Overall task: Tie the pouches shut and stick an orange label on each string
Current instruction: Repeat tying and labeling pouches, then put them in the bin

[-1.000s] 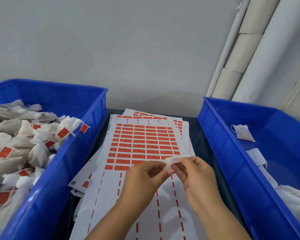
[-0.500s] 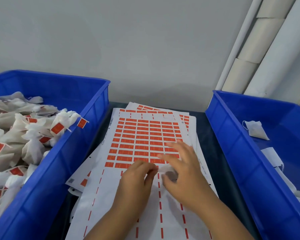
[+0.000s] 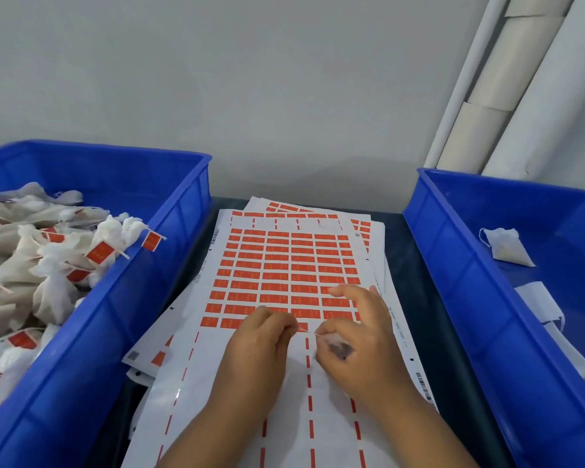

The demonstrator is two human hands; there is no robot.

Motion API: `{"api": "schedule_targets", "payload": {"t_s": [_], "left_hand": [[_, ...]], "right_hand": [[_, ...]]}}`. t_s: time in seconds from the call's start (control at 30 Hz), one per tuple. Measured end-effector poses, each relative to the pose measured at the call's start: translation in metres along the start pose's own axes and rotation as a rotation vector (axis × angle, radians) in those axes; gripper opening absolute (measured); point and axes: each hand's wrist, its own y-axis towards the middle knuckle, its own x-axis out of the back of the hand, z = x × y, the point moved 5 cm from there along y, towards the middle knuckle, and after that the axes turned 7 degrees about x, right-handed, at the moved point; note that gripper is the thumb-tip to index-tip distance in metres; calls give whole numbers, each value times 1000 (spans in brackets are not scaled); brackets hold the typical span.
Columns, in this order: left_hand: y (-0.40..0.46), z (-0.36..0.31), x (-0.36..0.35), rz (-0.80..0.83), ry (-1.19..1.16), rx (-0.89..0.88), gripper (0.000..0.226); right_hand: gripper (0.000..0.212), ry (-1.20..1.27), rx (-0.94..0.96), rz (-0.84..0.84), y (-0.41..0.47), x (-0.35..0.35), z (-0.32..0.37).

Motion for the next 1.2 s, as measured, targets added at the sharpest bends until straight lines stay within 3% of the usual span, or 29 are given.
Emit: {"api": "schedule_targets", "payload": {"t_s": [0.13,0.2,0.37,0.6,0.7,0.8,0.97,1.07,1.13,1.2], "left_hand": [[5,7,12,-116,-8,107,24],[5,8,15,-166,-28,144,22],[2,7,14,-192,-119,163,18],[3,16,25,-306,-241,244,14],[4,20,26,-315,-296,314,11],[5,22,24,-265,-289,336,11],[0,8,3,63,-120,224,12],[-3,-4,-6,245,-30,88,13],[-6,-9,-9,333,18,24,14],[-8,-11,-8,358,6,-12,15]], "right_hand": [[16,75,-76,13,0,2,-5],[7,131,-116,121,-1,-5,-5],[13,336,-354,430,-14,-25,-11],[18,252,-365,582,-16,-23,-12],[21,481,-485,635,-17,-20,-9],[25,716,-510,574,-15,-14,-5],[31,907,-646,231,-10,-3,-17],[23,850,-715,65,-11,-1,-27],[6,775,-718,48,-10,0,-26],[13,670,-670,82,-11,-1,-26]]}}
